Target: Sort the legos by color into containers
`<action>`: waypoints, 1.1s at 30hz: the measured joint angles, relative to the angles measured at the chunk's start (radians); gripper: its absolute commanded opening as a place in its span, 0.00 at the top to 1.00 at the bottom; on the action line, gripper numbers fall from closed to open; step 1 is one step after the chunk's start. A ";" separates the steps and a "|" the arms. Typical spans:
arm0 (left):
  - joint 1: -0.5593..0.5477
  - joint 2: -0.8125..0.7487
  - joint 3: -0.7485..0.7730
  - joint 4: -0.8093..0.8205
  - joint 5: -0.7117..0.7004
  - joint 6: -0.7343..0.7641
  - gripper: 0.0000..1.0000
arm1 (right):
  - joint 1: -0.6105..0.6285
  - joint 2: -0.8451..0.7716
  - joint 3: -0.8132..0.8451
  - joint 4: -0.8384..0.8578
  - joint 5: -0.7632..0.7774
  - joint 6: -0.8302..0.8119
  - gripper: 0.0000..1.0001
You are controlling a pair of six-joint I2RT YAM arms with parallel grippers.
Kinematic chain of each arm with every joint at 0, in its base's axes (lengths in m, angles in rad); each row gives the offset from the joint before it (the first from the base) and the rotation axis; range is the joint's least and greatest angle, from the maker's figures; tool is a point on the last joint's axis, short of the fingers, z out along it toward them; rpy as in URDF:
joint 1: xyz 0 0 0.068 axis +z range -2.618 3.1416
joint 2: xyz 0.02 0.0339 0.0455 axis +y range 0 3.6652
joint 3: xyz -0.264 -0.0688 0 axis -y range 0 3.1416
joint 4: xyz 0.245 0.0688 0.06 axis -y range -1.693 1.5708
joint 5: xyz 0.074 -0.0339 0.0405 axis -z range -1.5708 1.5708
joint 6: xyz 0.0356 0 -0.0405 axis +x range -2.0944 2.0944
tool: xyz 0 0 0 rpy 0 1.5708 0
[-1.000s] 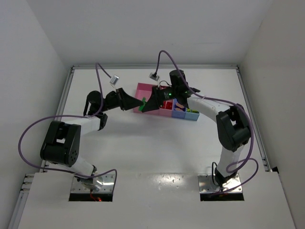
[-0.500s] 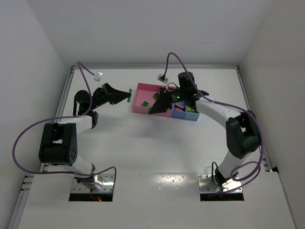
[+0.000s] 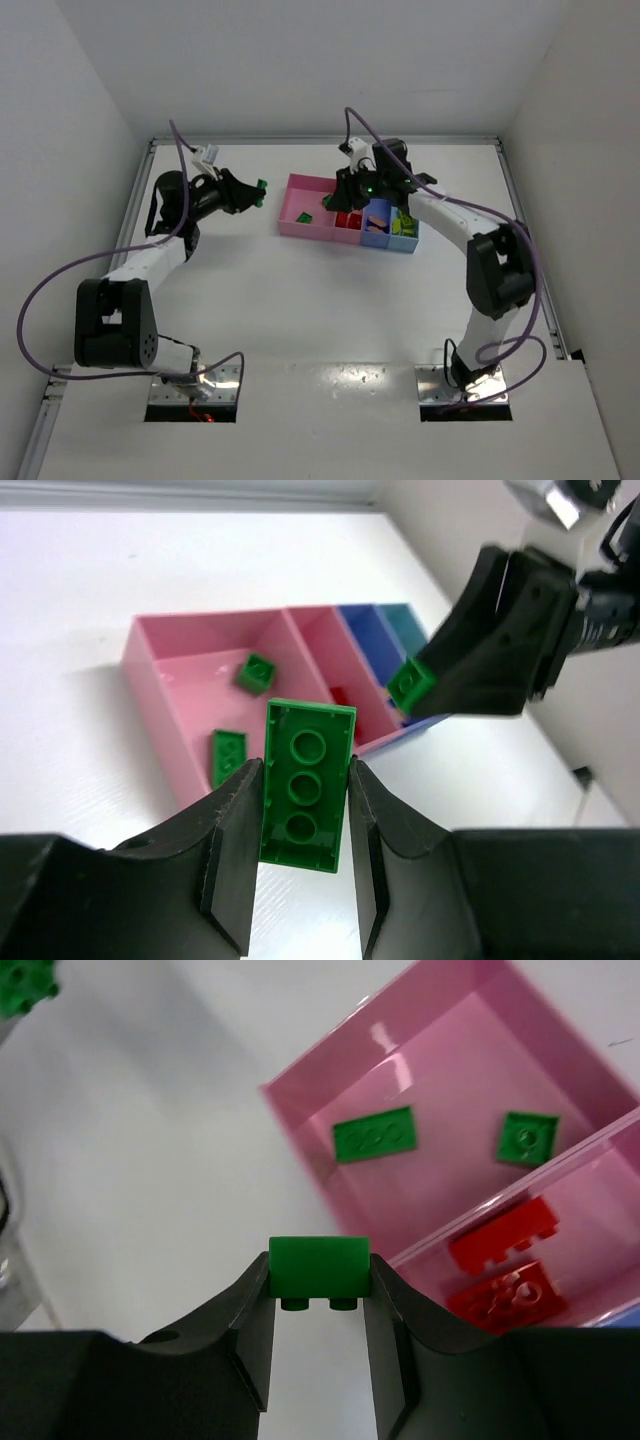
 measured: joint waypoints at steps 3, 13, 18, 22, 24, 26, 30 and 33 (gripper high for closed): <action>-0.003 -0.016 0.007 -0.107 -0.045 0.095 1.00 | 0.022 0.096 0.091 0.002 0.092 -0.001 1.00; -0.016 -0.015 0.013 -0.259 -0.065 0.208 1.00 | 0.093 0.364 0.331 -0.055 0.314 -0.017 0.25; -0.084 0.044 0.083 -0.286 -0.061 0.238 0.97 | 0.105 0.372 0.319 -0.070 0.357 -0.026 0.17; -0.156 0.125 0.145 -0.297 -0.070 0.259 0.97 | 0.103 0.311 0.256 -0.048 0.376 -0.017 0.10; -0.200 0.183 0.187 -0.302 -0.086 0.267 0.94 | 0.094 0.247 0.214 -0.054 0.383 -0.011 0.10; -0.240 0.246 0.238 -0.312 -0.104 0.274 0.90 | 0.075 0.188 0.198 -0.055 0.386 -0.008 0.09; -0.300 0.363 0.344 -0.320 -0.142 0.294 0.84 | 0.006 0.024 0.124 -0.046 0.393 0.001 0.09; -0.325 0.444 0.414 -0.331 -0.170 0.308 0.77 | -0.066 -0.115 0.055 -0.033 0.397 0.008 0.09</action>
